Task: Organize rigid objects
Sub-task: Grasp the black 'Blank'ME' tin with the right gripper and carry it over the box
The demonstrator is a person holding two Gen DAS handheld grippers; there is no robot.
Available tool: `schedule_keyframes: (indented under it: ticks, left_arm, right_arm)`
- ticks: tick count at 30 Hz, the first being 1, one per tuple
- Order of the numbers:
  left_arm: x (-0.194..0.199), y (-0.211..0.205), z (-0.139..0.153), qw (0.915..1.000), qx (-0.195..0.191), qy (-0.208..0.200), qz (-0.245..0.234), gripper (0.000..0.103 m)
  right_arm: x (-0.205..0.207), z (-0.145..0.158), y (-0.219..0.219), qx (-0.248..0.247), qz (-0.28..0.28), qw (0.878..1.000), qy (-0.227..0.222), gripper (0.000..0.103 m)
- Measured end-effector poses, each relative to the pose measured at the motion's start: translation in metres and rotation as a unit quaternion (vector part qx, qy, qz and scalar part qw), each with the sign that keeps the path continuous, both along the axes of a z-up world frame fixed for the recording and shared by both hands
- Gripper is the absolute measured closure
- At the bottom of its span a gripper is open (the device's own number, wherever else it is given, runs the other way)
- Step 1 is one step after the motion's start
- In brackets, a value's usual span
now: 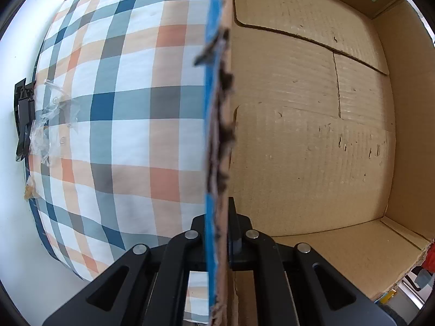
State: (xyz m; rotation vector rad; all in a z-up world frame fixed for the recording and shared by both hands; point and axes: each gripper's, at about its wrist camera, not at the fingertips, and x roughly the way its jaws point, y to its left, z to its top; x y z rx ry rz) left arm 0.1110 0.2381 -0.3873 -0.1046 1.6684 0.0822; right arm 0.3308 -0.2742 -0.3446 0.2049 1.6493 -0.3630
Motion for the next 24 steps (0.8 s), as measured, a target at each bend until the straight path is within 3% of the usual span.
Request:
schedule_keyframes:
  ticks: [13,18,24]
  left_arm:
    - [-0.014,-0.001,0.008,0.9997,0.008,-0.020,0.007,0.100]
    - [-0.017,0.001,0.016,0.9995,0.009,-0.027,0.015,0.100]
    - [-0.016,-0.007,0.015,0.9994,0.011,-0.031,0.015,0.100]
  right_arm:
    - [-0.022,0.030,0.023,-0.020,0.015,0.999,-0.039,0.026]
    - [-0.027,0.067,0.032,-0.002,0.026,0.997,-0.075,0.026]
    - [-0.040,0.127,0.079,0.033,0.065,0.989,-0.125,0.026]
